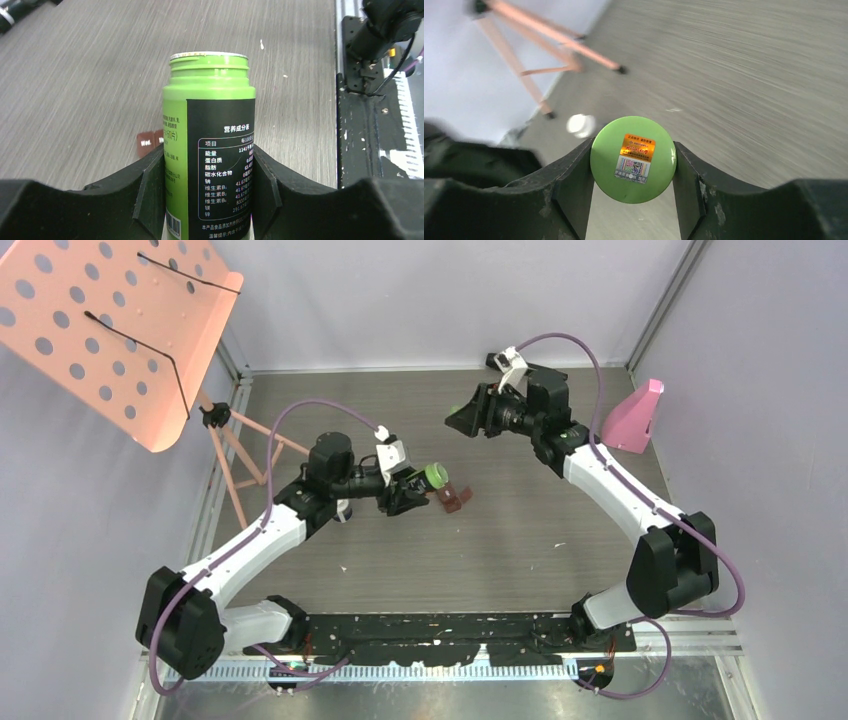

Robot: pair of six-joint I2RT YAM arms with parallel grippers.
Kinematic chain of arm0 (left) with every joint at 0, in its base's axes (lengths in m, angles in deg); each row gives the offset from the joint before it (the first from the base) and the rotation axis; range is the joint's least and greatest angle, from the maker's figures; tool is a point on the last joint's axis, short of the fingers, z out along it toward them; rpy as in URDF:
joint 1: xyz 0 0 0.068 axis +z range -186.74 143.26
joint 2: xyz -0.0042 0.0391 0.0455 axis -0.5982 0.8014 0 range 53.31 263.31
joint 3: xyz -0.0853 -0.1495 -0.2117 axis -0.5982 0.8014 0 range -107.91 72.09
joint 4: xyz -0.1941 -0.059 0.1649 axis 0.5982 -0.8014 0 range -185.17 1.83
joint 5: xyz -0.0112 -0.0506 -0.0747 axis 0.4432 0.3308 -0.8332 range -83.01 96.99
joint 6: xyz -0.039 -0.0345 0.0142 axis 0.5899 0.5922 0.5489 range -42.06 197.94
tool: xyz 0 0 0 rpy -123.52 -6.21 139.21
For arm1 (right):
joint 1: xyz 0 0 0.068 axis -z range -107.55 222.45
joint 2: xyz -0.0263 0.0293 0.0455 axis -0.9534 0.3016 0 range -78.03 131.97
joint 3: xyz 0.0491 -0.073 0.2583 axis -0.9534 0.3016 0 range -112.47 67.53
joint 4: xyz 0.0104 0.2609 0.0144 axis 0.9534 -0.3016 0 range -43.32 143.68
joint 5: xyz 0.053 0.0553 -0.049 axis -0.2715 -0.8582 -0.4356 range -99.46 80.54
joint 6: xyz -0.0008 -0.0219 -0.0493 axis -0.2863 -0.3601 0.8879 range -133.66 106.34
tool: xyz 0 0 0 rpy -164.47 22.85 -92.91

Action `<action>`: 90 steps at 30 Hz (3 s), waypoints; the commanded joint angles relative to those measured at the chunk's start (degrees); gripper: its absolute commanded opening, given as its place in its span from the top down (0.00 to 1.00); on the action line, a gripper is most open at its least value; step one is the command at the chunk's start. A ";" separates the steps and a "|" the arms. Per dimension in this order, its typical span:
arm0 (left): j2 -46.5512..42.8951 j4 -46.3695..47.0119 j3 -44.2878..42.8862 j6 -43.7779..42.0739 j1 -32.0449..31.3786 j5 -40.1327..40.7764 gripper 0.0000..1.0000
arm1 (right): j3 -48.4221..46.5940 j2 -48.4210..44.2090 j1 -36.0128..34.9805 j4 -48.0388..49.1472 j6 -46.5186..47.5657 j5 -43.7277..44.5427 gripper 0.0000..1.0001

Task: Sort the pills into containers
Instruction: Place the lid of the pill bottle at the center of the board, then pour the pill into the pill container.

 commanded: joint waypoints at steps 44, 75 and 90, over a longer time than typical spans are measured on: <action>15.74 1.14 3.08 0.42 -8.65 21.68 1.00 | 13.02 5.02 3.22 -16.94 1.72 45.58 0.30; 30.23 -16.93 -14.63 0.67 -11.06 30.15 1.00 | 12.21 1.34 3.22 -18.69 -0.55 36.30 0.43; 32.43 -24.99 -20.85 -0.61 -11.93 32.09 1.00 | 10.31 4.05 3.22 -18.65 -0.51 32.38 0.53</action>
